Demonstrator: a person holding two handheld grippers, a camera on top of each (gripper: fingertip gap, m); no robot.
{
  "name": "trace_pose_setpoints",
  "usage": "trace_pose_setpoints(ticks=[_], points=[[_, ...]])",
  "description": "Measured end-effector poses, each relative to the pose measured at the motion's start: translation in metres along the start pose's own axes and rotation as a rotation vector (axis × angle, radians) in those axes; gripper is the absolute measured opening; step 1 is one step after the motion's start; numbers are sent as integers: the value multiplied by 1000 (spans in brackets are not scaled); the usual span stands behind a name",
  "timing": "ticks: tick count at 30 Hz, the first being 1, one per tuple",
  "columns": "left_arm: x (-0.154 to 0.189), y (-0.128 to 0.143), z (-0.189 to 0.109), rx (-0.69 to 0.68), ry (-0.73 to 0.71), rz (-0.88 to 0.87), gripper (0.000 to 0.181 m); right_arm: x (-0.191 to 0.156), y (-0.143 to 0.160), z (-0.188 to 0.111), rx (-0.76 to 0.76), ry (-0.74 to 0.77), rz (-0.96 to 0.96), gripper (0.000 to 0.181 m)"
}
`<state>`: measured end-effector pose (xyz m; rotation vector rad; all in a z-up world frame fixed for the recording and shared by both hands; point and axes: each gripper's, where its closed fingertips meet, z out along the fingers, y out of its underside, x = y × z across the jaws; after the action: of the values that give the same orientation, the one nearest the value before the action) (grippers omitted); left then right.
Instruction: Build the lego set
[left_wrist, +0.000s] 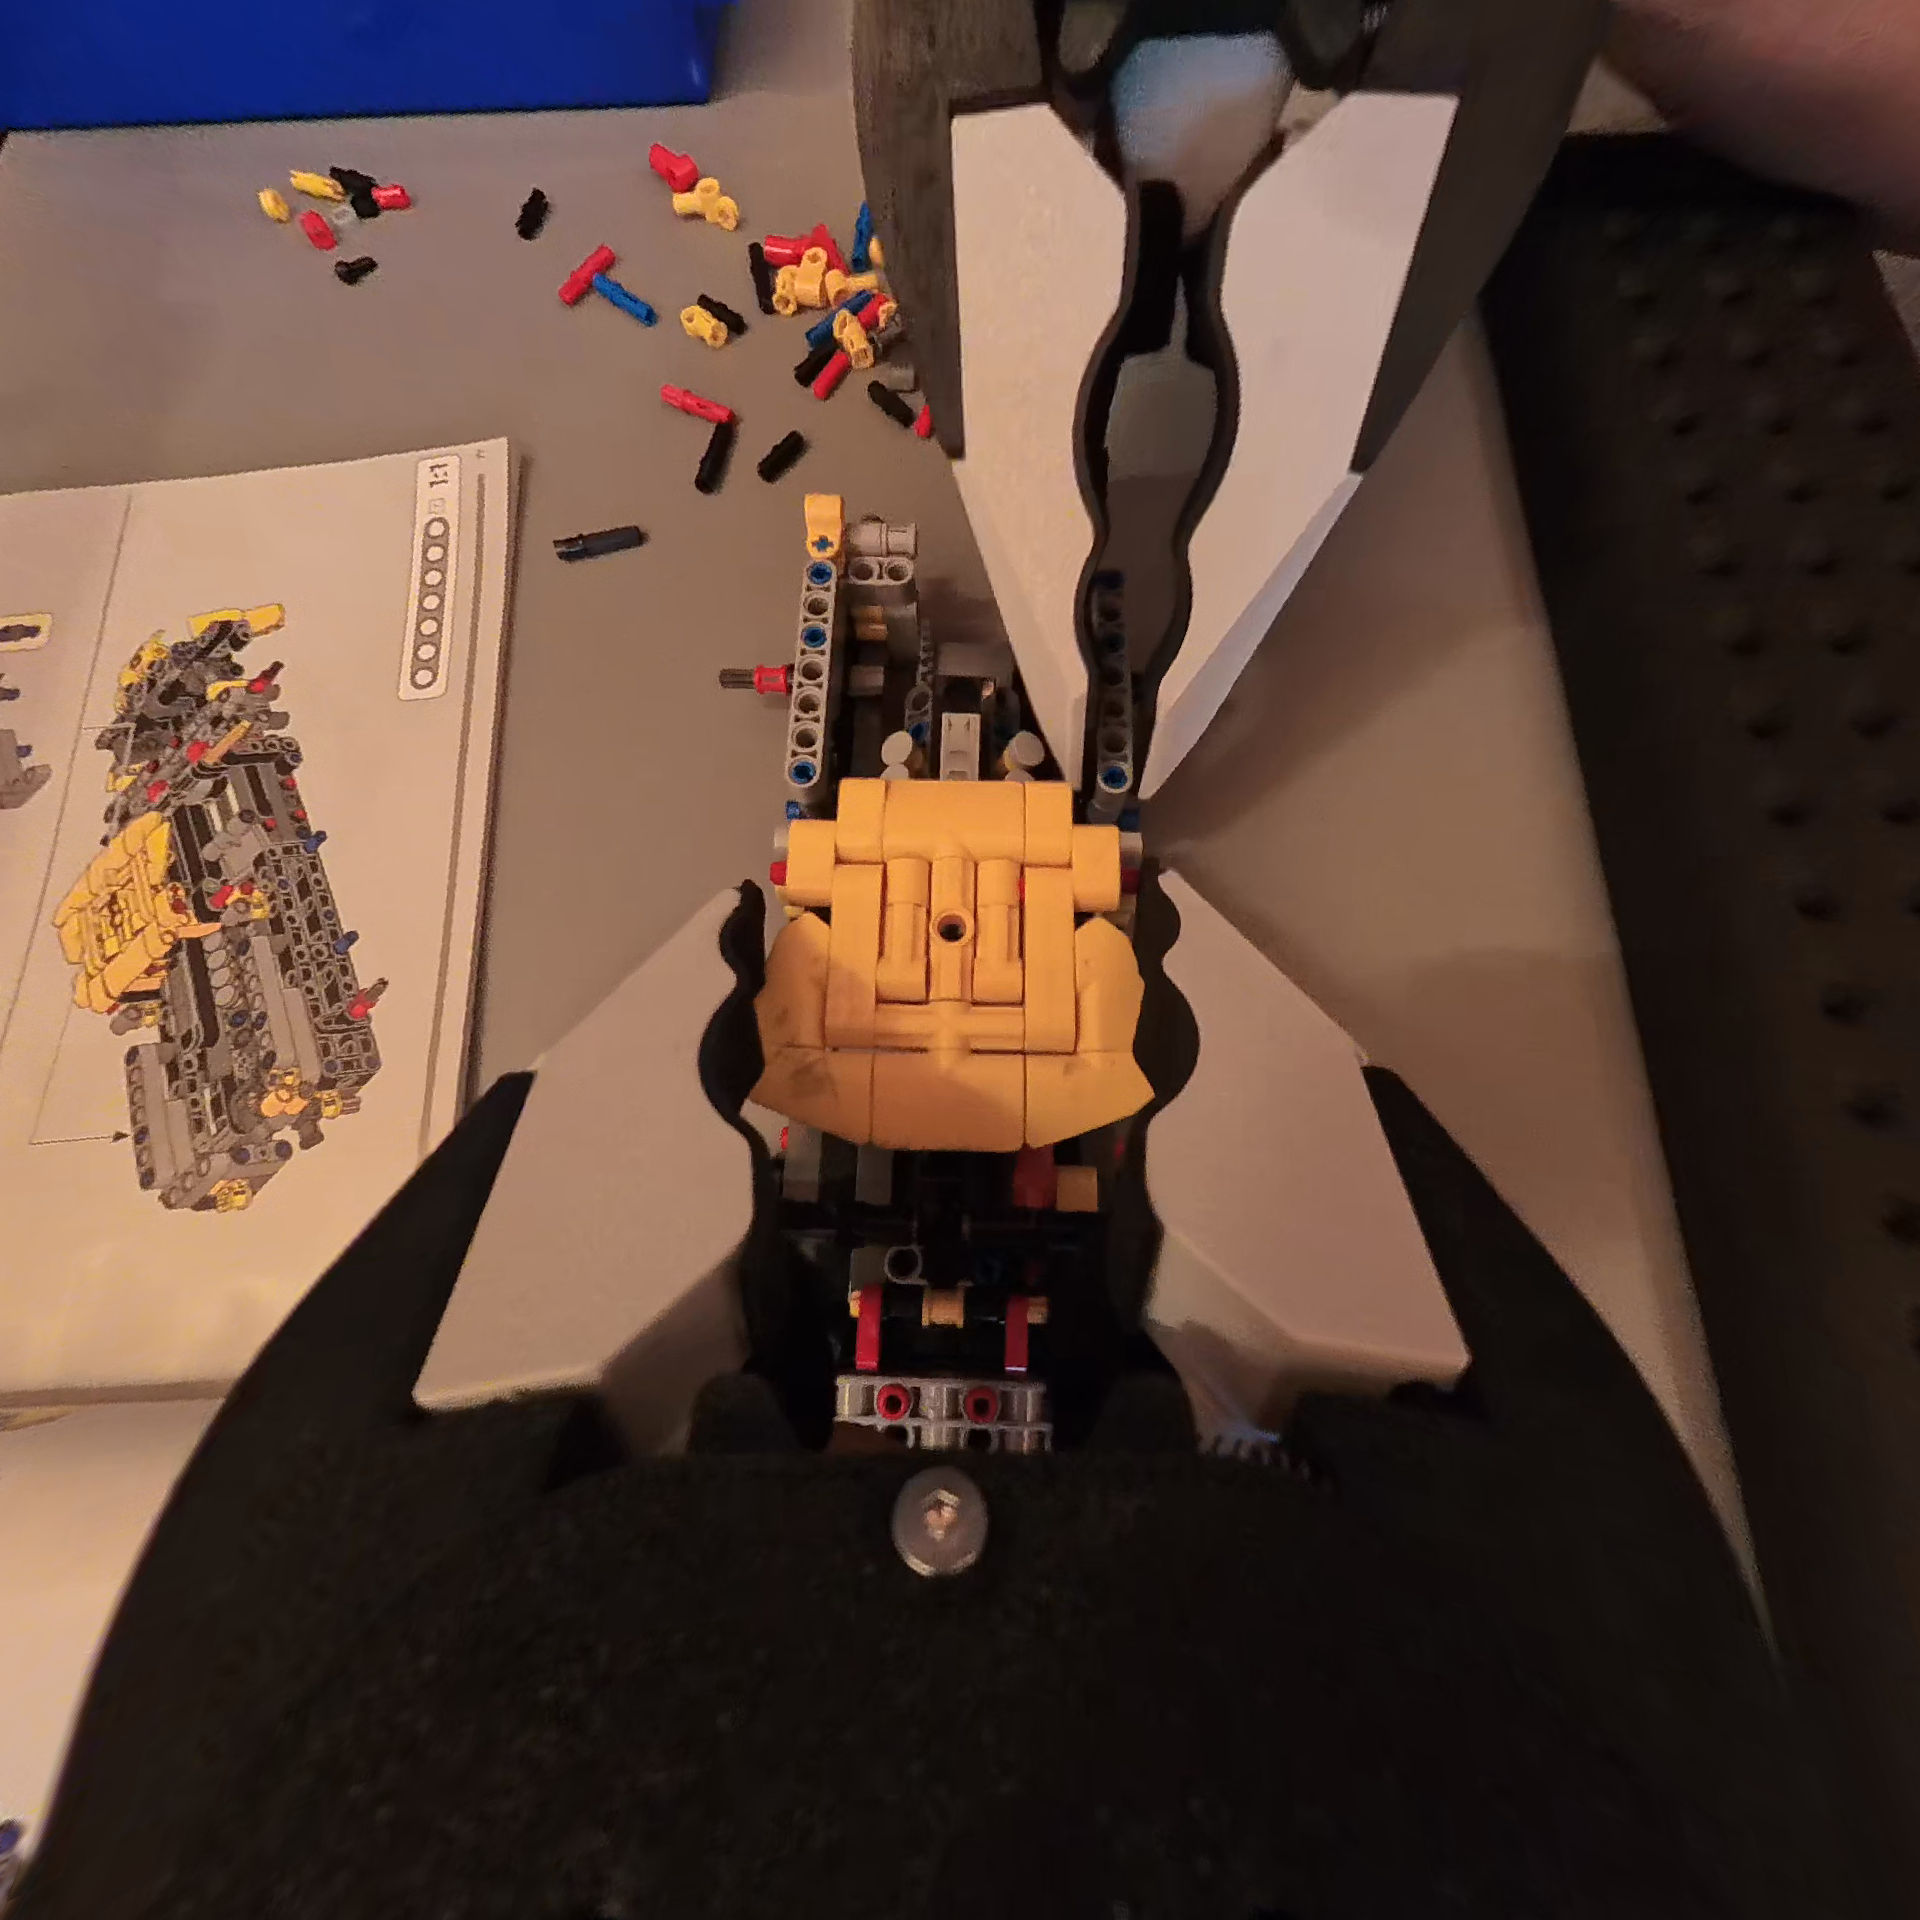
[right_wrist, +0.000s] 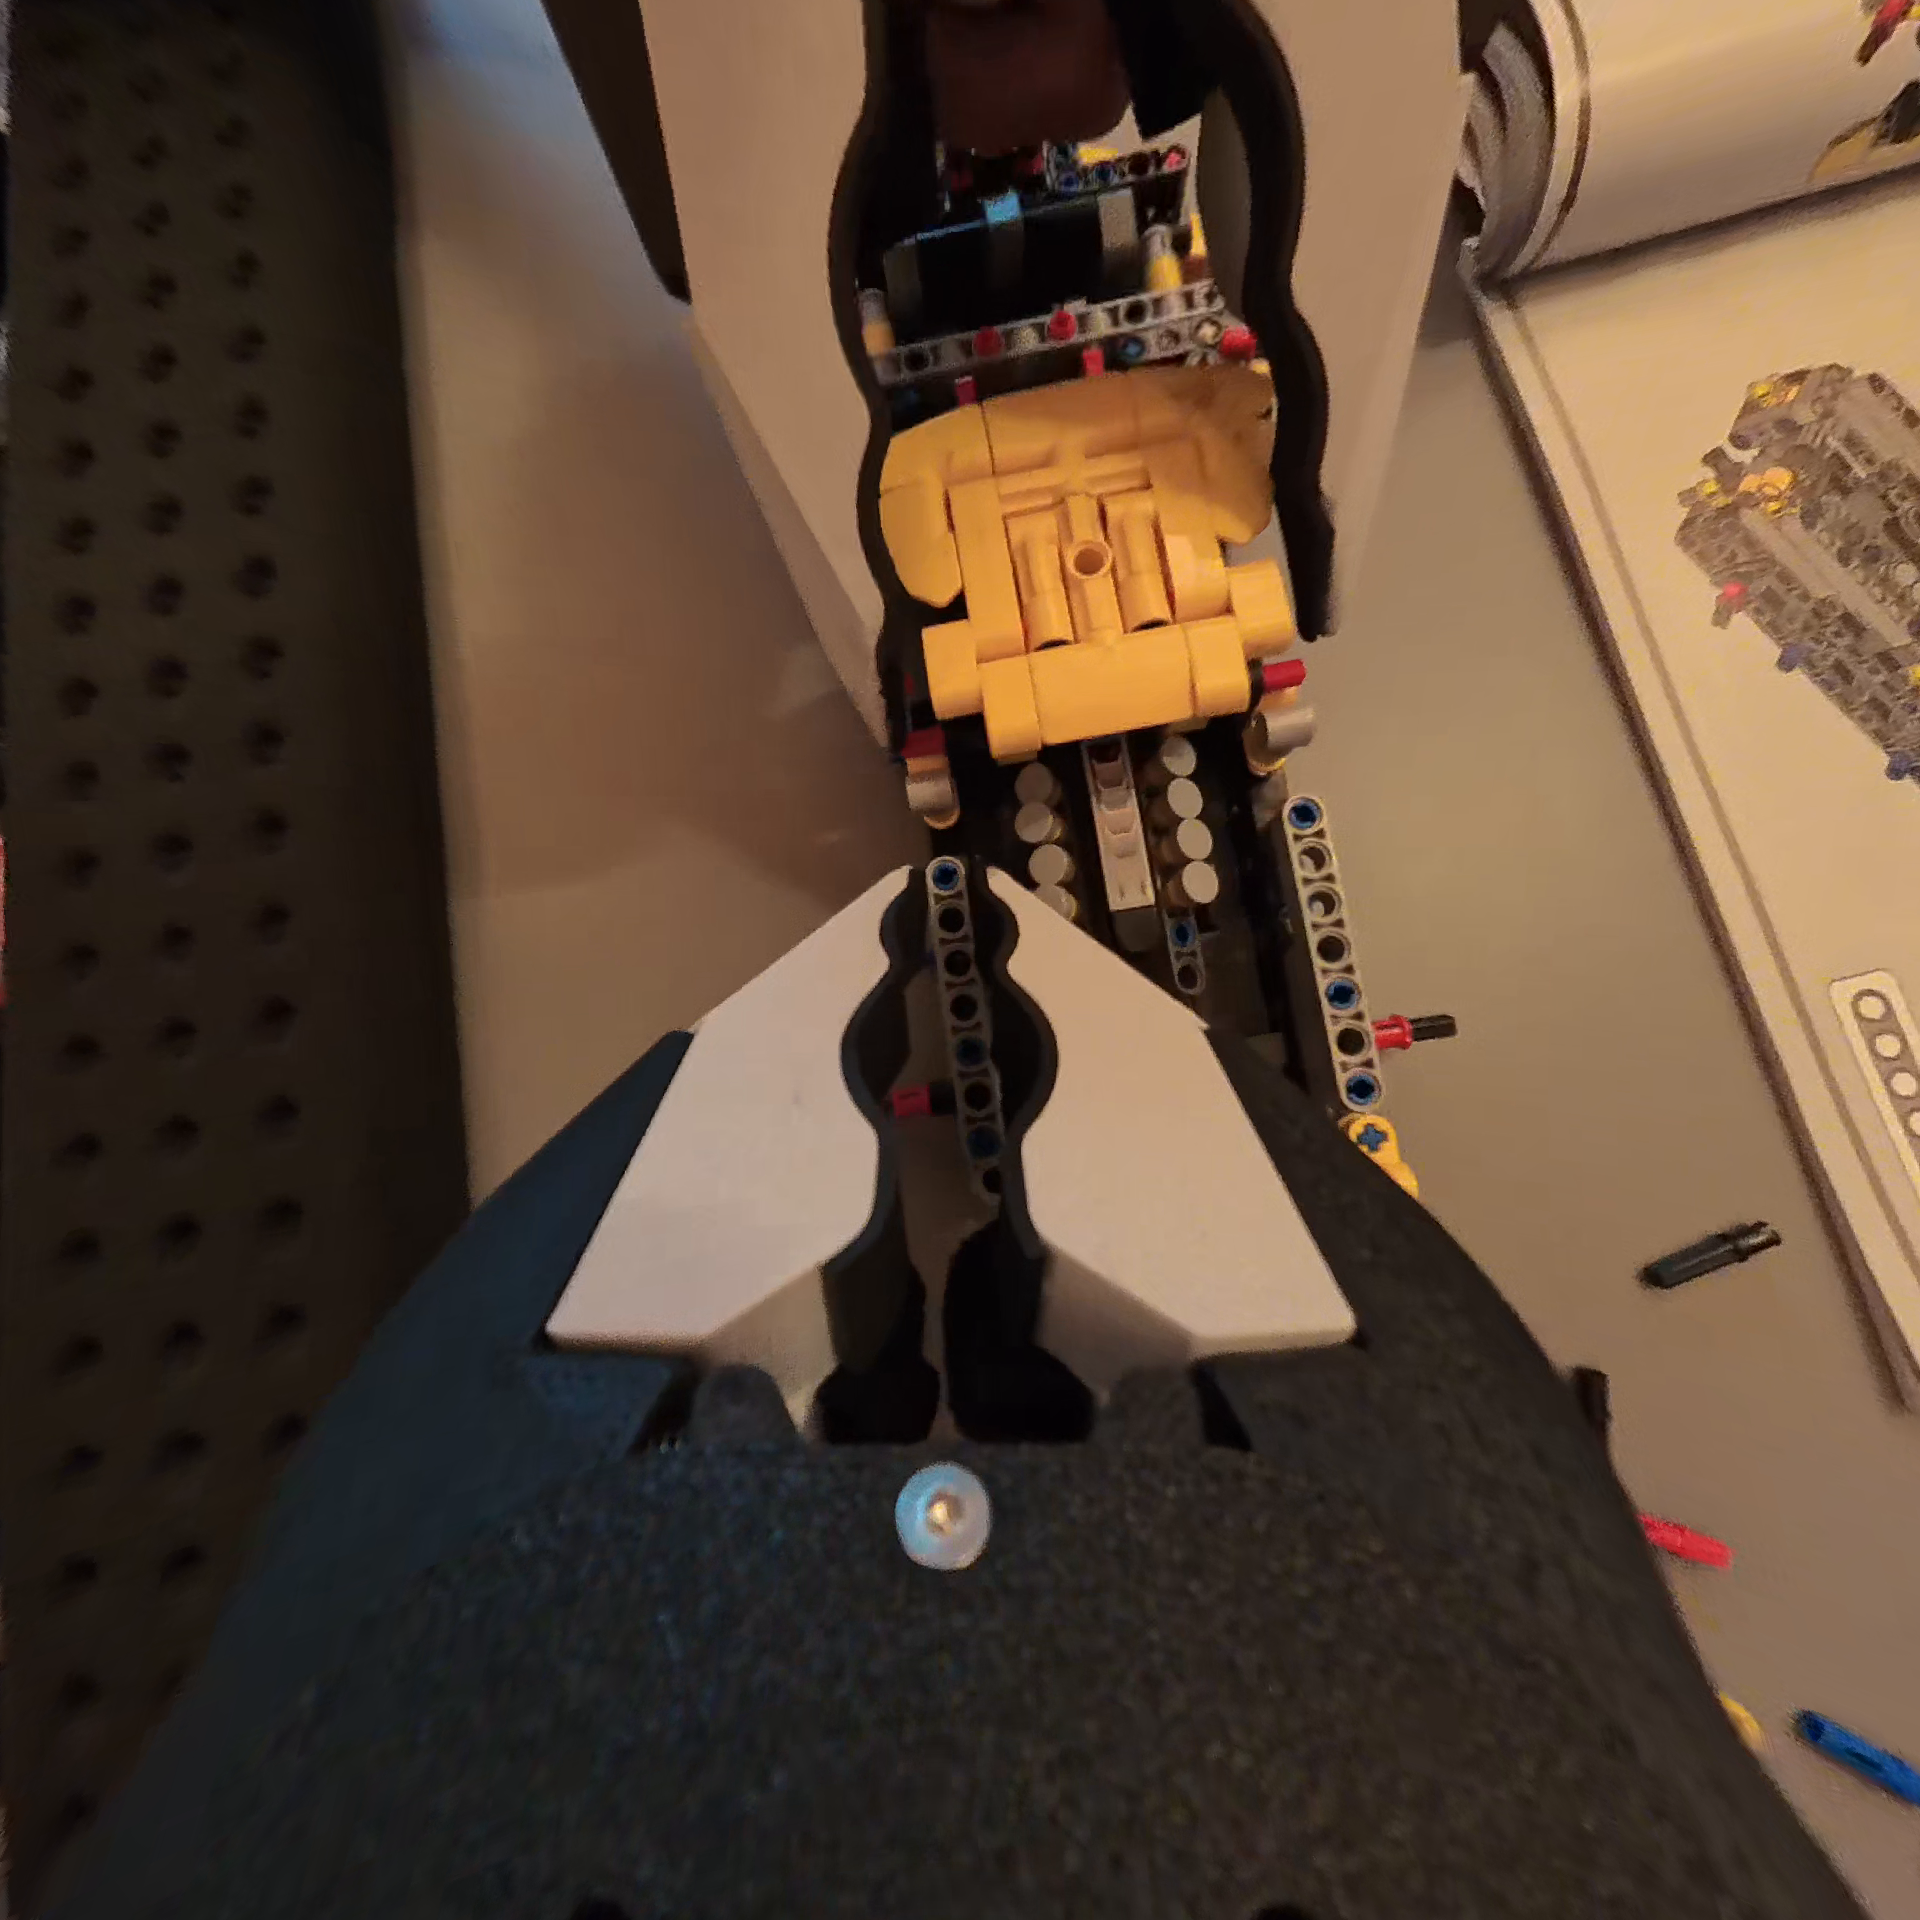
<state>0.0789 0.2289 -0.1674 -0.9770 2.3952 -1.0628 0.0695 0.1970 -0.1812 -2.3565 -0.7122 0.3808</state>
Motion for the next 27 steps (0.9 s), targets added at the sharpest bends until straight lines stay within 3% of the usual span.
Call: trace_pose_setpoints(ticks=[4,8,13,19,23,27], points=[[1,0,0,-4,-15,7,73,1,2,-4,-104,91,-95,7],[1,0,0,-6,-16,10,73,0,2,-2,-163,74,-86,6],[0,1,0,7,-17,-1,73,1,0,-5,19,0,6,6],[7,-2,3,1,4,13,73,-5,5,-7,0,8,41,7],[8,-2,4,-8,-10,25,73,-1,22,-15,-168,90,-21,10],[8,-2,4,-7,-6,21,73,-3,20,-12,-212,82,-76,7]])
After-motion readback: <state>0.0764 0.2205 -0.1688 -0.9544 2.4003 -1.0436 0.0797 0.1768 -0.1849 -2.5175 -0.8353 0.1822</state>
